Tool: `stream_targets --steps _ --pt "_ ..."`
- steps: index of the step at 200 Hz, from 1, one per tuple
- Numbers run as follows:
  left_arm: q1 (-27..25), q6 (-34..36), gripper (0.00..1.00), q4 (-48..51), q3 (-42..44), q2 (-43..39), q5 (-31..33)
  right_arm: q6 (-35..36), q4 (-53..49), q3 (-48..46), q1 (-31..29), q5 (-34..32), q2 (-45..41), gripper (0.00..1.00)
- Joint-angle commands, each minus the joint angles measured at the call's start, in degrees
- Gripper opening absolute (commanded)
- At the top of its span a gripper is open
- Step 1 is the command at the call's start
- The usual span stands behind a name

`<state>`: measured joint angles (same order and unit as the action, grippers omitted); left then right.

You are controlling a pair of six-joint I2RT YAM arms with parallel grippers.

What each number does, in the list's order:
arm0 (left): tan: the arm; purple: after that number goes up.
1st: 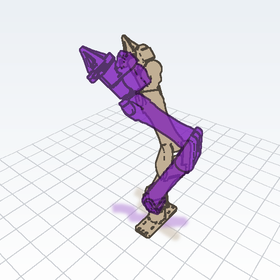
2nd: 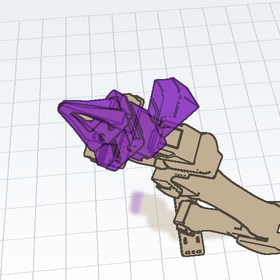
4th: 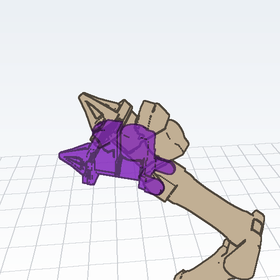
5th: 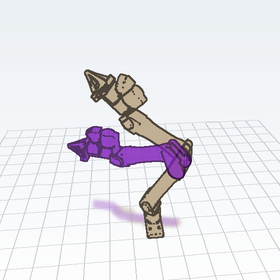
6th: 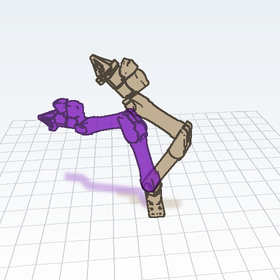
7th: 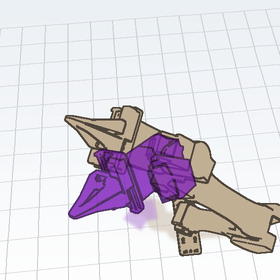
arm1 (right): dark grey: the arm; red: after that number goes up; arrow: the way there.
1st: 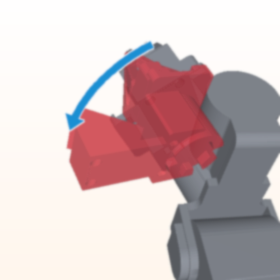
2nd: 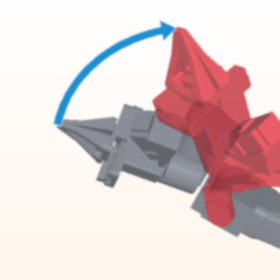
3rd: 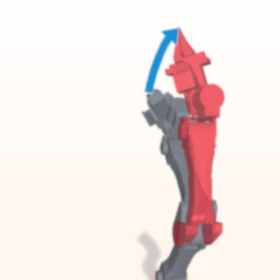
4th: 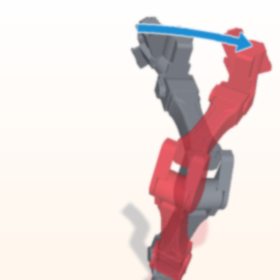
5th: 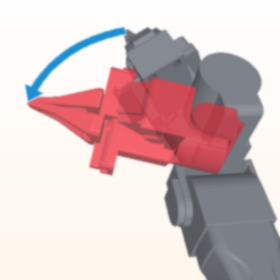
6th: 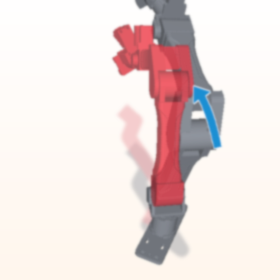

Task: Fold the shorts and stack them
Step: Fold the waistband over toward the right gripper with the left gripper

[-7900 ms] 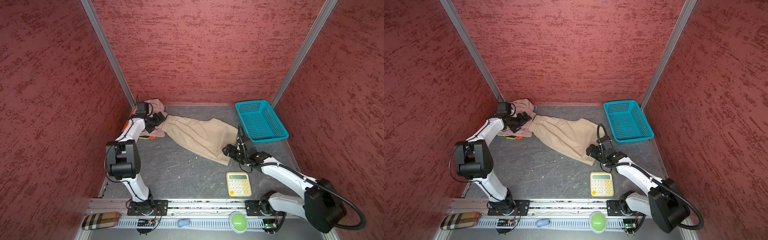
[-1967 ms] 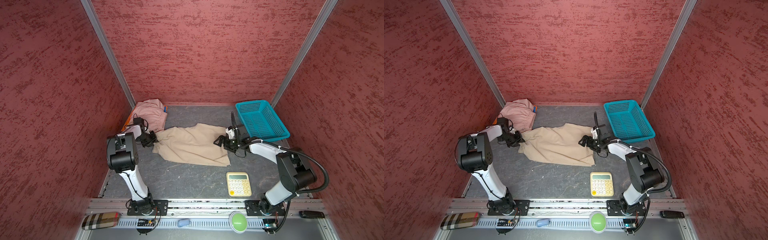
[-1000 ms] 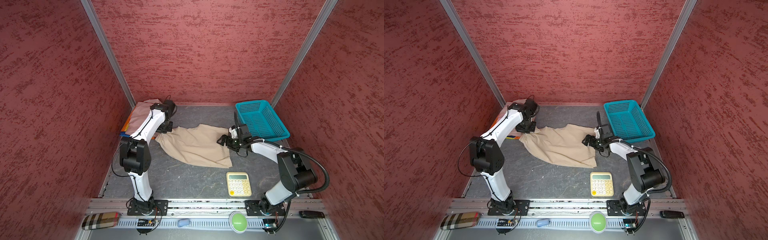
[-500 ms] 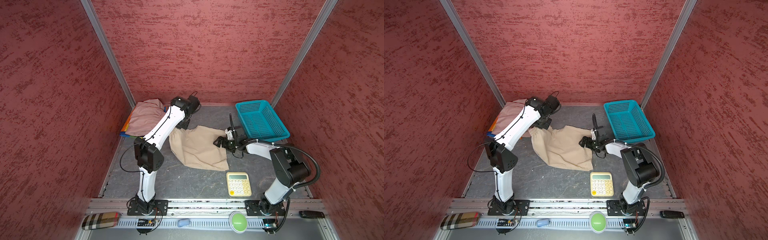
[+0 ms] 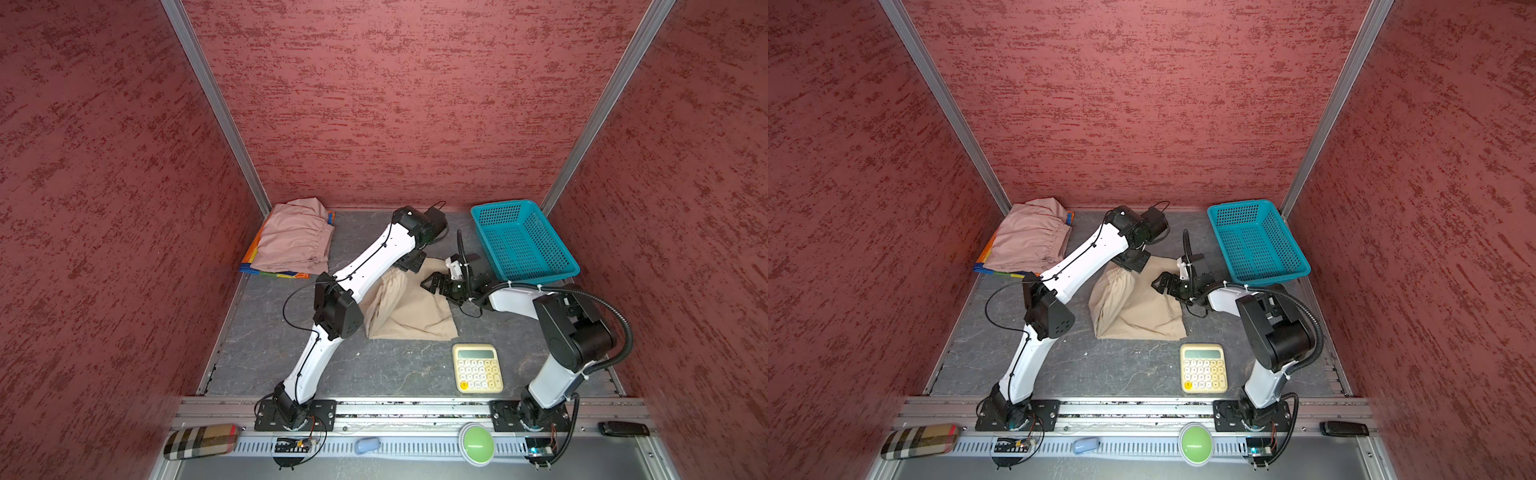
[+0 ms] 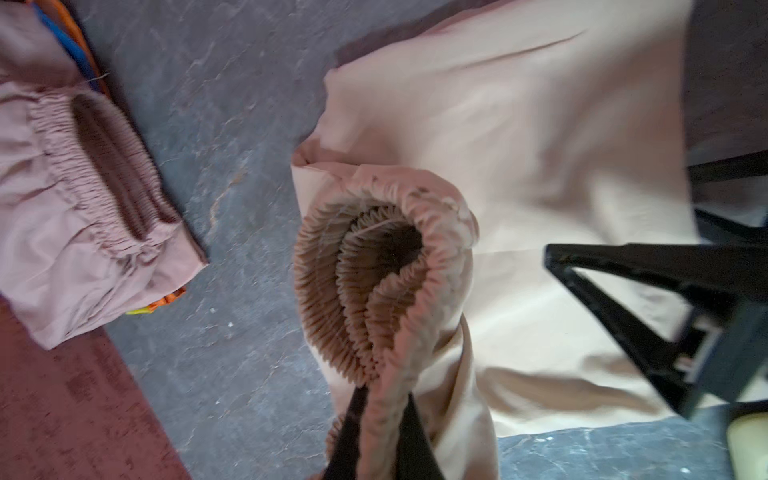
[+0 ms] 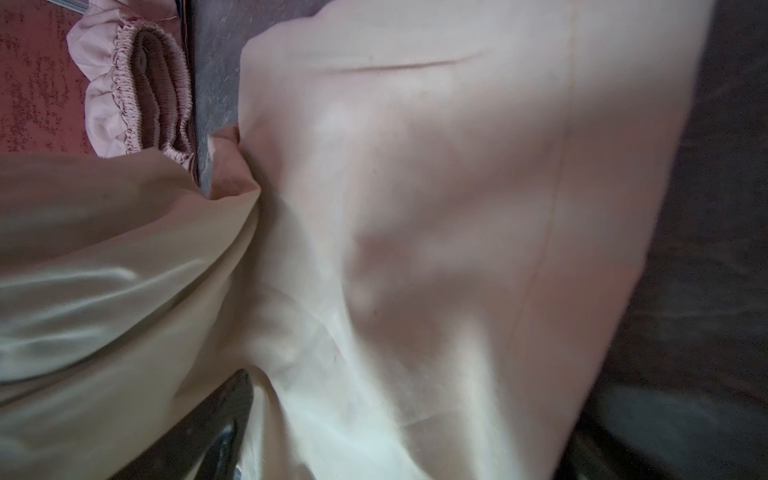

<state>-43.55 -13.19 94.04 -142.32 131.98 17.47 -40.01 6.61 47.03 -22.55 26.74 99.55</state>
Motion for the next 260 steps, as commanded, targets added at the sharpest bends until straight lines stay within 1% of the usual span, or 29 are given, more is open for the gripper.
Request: stream_targets --steps 1,31,60,70,82,88,92,97,107,108,111,113,130,147,156,176,187,203,216,226,243,260 --pt "-0.39 -2.31 0.00 0.25 -1.79 1.82 -6.81 -2.42 -2.03 -3.05 -1.00 1.33 1.54 0.99" --pt "-0.22 -3.85 0.00 -5.19 2.84 1.63 -13.27 -2.59 -1.91 -4.45 -1.01 1.49 0.48 0.99" --pt "0.37 -5.10 0.00 -10.24 6.96 1.02 -15.25 -1.65 -4.98 -6.30 -0.92 0.38 -5.08 0.99" --pt "1.10 -5.73 0.15 -11.86 7.98 0.94 -16.37 -0.71 -7.10 -6.51 -0.92 -0.39 -7.46 0.99" --pt "2.15 -6.49 0.17 -14.44 9.39 0.17 -19.02 0.84 -10.32 -6.64 -0.84 -1.75 -10.81 0.99" --pt "2.68 -6.87 0.25 -15.98 10.25 -0.72 -21.01 1.64 -12.30 -6.62 -0.77 -2.67 -12.57 0.99" --pt "3.03 -7.25 0.41 -17.29 11.08 -1.50 -21.97 2.19 -13.65 -6.55 -0.62 -3.36 -13.72 0.99" --pt "3.43 -7.93 0.57 -18.98 12.00 -2.79 -22.85 3.00 -15.33 -6.45 -0.50 -4.16 -15.09 0.99" --pt "4.21 -8.83 0.83 -23.40 14.43 -6.03 -25.19 4.32 -18.49 -6.41 0.03 -5.98 -18.64 0.99" --pt "4.32 -9.03 0.85 -23.87 14.65 -6.43 -25.42 4.45 -18.79 -6.42 0.08 -6.12 -18.93 0.99" --pt "4.61 -9.49 0.97 -25.36 15.49 -7.63 -26.15 4.82 -19.74 -6.34 0.20 -6.59 -19.81 0.99" --pt "4.79 -9.82 1.00 -26.24 16.09 -8.43 -26.63 5.07 -20.31 -6.31 0.33 -6.92 -20.29 0.99" --pt "6.84 -12.75 0.99 -35.88 21.71 -16.04 -32.89 6.51 -24.12 -5.55 0.89 -8.58 -23.83 0.99" --pt "9.84 -17.13 1.00 -45.17 29.53 -23.90 -37.33 6.79 -25.88 -4.51 0.84 -8.67 -25.78 0.99" --pt "12.00 -19.97 0.99 -50.04 35.73 -28.20 -39.56 6.79 -26.63 -3.80 0.46 -8.75 -25.77 0.99" --pt "17.08 -26.41 0.99 -60.88 51.18 -35.43 -46.01 7.54 -27.89 -2.17 -2.05 -11.96 -23.35 0.99" --pt "18.57 -28.41 0.99 -64.86 58.57 -37.94 -47.12 7.66 -27.41 -1.45 -3.52 -11.97 -20.92 0.99" --pt "19.60 -29.41 0.99 -67.58 66.00 -39.47 -48.01 8.05 -27.96 0.30 -5.65 -13.71 -16.75 0.99" --pt "20.39 -29.17 0.99 -67.82 69.58 -39.03 -48.85 8.55 -29.08 1.57 -6.41 -16.32 -12.95 0.99" --pt "21.13 -28.12 0.99 -66.79 71.18 -38.52 -48.80 9.30 -30.28 2.27 -6.46 -18.85 -11.25 0.99" --pt "22.37 -25.22 0.99 -64.87 73.02 -37.79 -47.99 10.94 -32.10 3.53 -6.22 -25.00 -9.46 0.99" --pt "23.87 -22.62 0.99 -62.89 74.01 -36.28 -48.46 13.15 -34.00 6.02 -5.83 -30.26 -5.62 0.97"
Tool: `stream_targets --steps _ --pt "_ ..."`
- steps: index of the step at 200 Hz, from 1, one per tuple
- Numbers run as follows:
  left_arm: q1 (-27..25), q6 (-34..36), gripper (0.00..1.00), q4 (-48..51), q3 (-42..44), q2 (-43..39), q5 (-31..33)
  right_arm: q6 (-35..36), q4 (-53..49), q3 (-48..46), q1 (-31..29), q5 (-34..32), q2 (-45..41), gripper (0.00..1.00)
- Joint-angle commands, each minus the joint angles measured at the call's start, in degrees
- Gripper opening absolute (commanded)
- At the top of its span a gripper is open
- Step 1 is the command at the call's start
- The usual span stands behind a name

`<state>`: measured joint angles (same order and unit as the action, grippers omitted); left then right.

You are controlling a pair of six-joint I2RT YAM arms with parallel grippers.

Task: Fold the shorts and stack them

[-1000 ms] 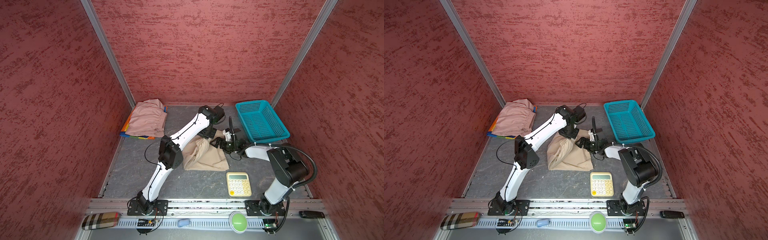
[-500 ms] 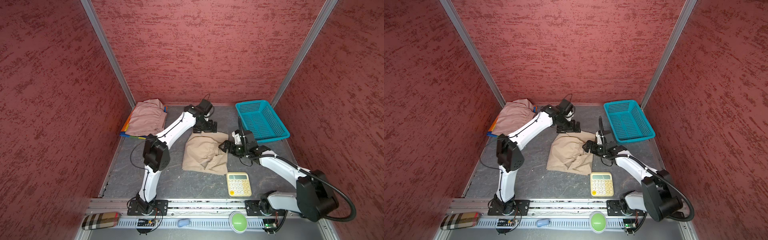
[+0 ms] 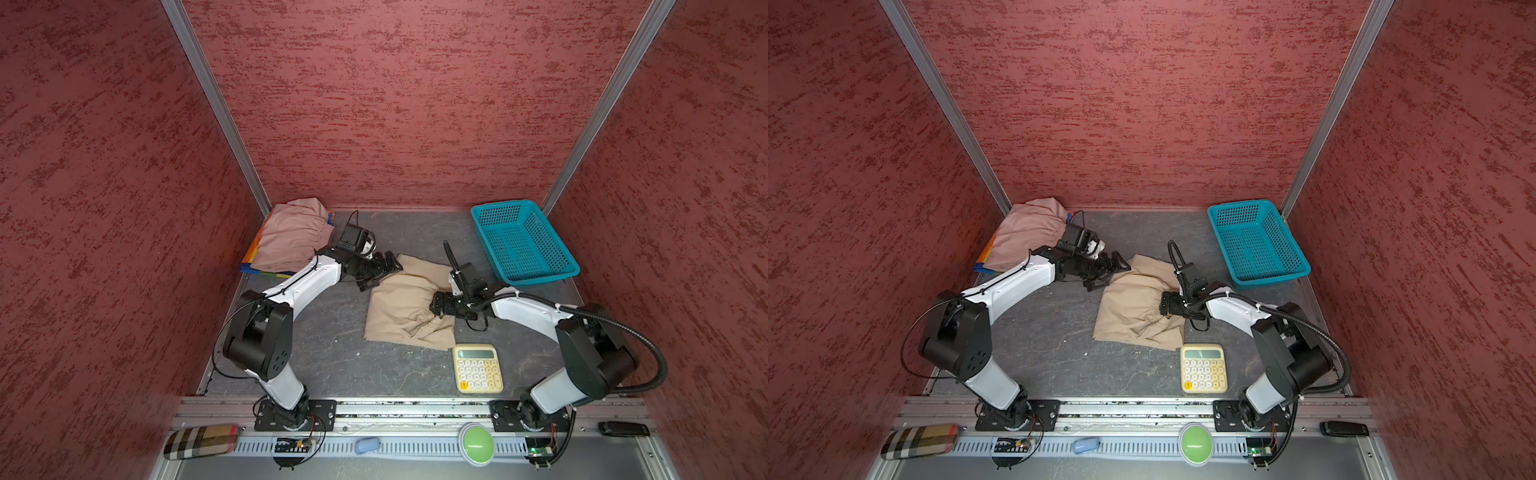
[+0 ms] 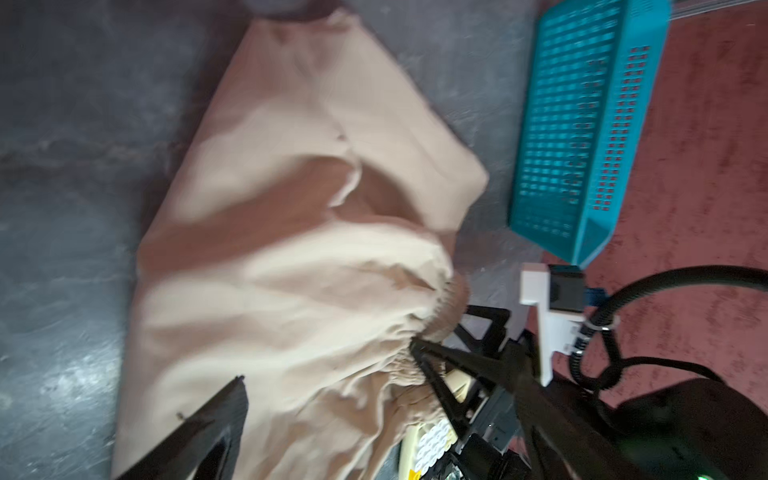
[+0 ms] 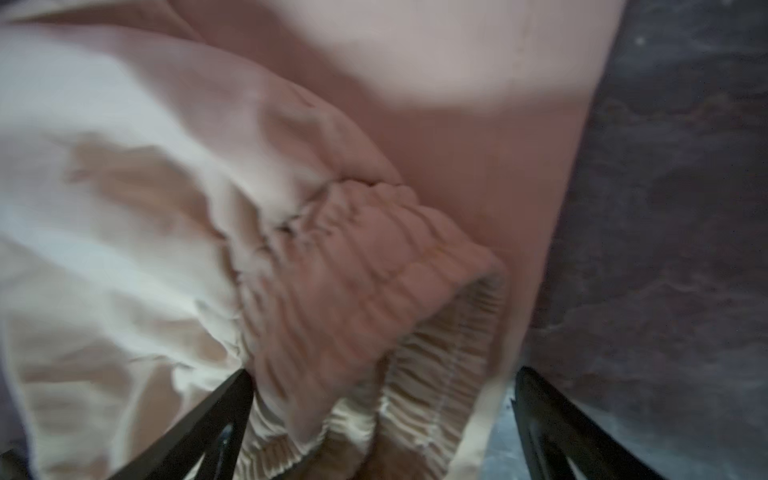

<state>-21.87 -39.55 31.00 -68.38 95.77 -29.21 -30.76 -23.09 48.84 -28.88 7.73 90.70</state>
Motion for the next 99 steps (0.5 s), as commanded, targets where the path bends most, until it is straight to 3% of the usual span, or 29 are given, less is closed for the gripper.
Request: stream_targets --steps 1,29,99 --pt "2.23 3.94 0.99 0.26 0.12 -0.01 -1.70 4.02 -4.36 4.36 0.54 -11.51 3.46 0.97" --pt "3.32 7.32 0.99 2.12 1.10 2.94 -1.96 5.43 -5.45 8.66 0.85 -12.16 8.15 0.99" --pt "3.54 13.80 1.00 6.81 -6.56 12.63 5.53 5.28 -3.83 8.59 0.94 -6.90 3.20 0.99"
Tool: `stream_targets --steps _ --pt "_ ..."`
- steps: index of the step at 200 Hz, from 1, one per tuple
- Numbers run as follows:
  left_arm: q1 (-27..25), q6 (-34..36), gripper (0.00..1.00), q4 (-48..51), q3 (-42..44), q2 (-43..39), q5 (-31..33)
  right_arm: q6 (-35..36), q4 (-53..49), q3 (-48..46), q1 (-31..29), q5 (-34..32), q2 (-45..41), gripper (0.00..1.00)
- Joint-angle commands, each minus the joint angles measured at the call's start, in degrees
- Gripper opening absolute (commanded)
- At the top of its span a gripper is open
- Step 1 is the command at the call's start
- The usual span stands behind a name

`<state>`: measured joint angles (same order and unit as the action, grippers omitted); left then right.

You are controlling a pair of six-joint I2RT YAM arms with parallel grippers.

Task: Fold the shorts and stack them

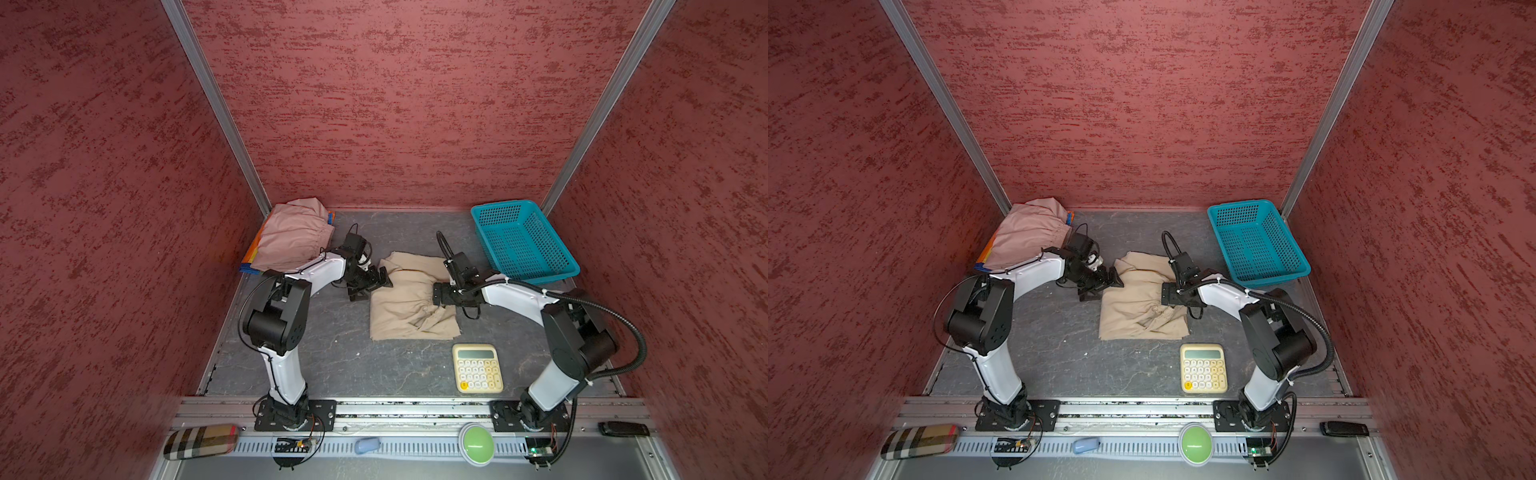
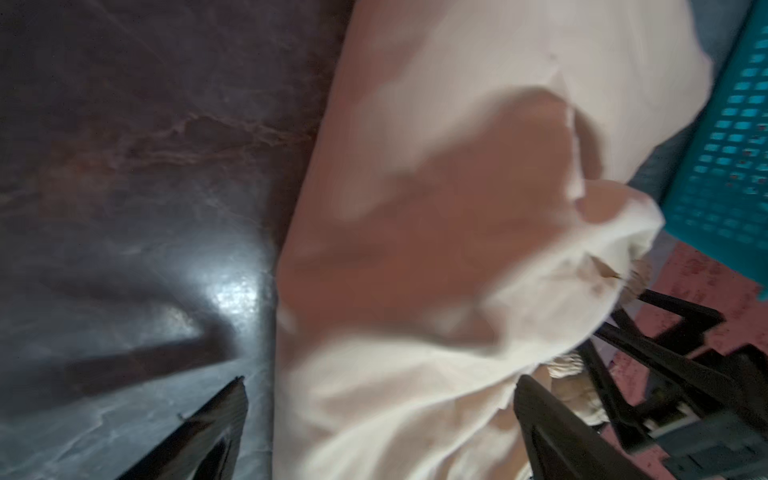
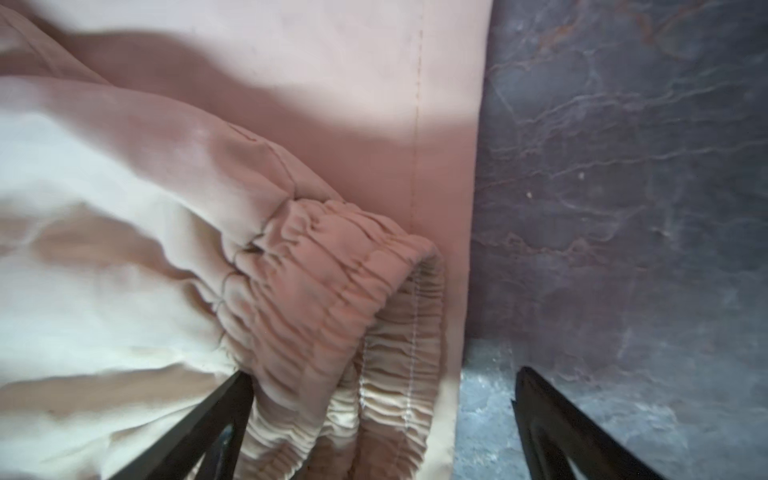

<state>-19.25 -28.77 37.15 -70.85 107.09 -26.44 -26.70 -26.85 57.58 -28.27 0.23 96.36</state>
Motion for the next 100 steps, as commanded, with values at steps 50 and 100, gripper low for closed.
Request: stream_targets --steps 50,100 --pt "0.84 6.76 0.80 6.86 -21.57 12.43 6.02 1.09 1.00 -1.90 0.32 1.87 -1.46 0.99" --pt "0.70 9.51 0.61 10.31 -28.96 19.12 7.57 0.43 2.58 -2.99 0.33 3.11 -1.07 0.99"
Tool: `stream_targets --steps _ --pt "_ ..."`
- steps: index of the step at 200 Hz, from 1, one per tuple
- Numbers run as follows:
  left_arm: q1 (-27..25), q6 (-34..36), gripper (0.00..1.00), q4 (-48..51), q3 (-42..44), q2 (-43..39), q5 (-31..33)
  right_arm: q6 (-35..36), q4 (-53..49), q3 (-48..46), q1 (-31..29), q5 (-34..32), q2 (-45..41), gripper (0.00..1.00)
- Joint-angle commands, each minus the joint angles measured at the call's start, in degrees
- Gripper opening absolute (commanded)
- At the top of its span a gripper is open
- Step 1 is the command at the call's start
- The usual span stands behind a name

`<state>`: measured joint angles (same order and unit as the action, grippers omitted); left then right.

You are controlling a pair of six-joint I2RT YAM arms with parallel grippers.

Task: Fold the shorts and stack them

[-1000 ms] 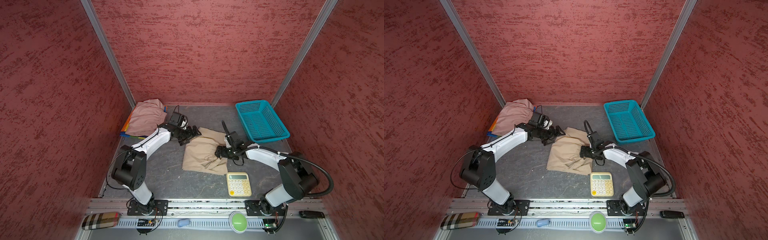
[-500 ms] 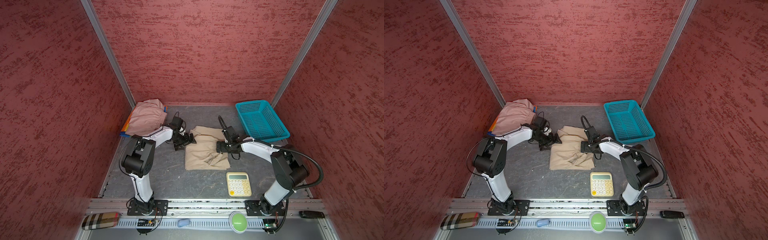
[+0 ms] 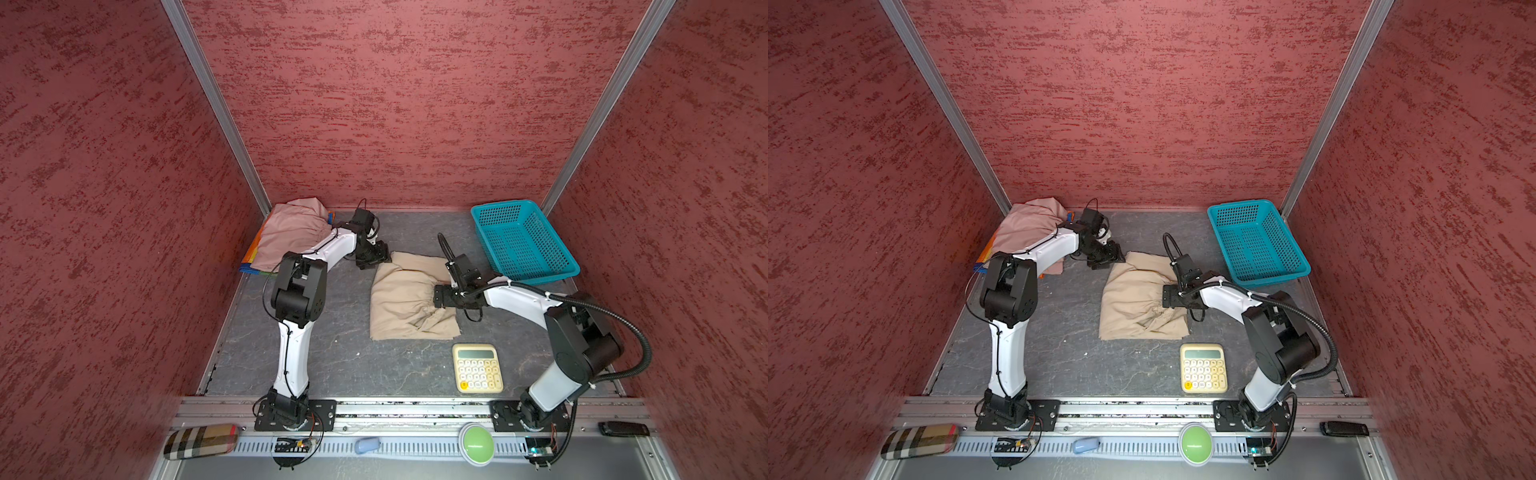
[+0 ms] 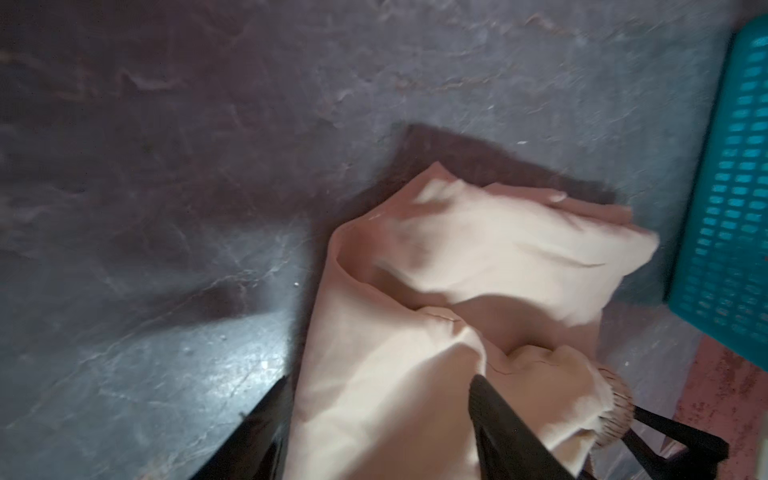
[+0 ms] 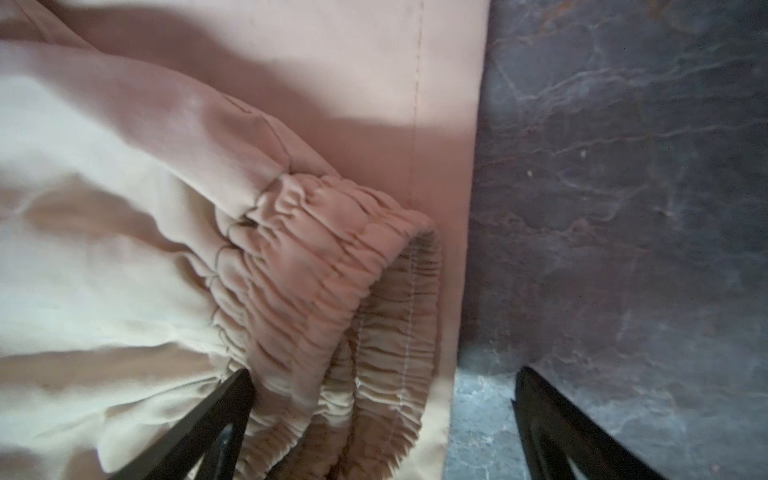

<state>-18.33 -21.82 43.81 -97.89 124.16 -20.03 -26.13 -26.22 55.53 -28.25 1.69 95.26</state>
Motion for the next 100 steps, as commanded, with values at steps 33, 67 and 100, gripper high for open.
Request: stream_targets --steps 33,67,100 --pt "-0.61 3.74 0.41 5.72 -5.98 5.84 2.60 -0.15 2.54 -1.54 0.30 2.00 1.33 0.99" --pt "-0.36 3.83 0.00 7.13 -9.08 8.29 4.52 -0.45 3.33 -2.33 0.31 2.53 1.79 0.99" --pt "1.87 3.54 0.00 5.46 -8.17 6.44 4.91 -0.72 4.36 -4.05 0.30 2.94 3.32 0.99"
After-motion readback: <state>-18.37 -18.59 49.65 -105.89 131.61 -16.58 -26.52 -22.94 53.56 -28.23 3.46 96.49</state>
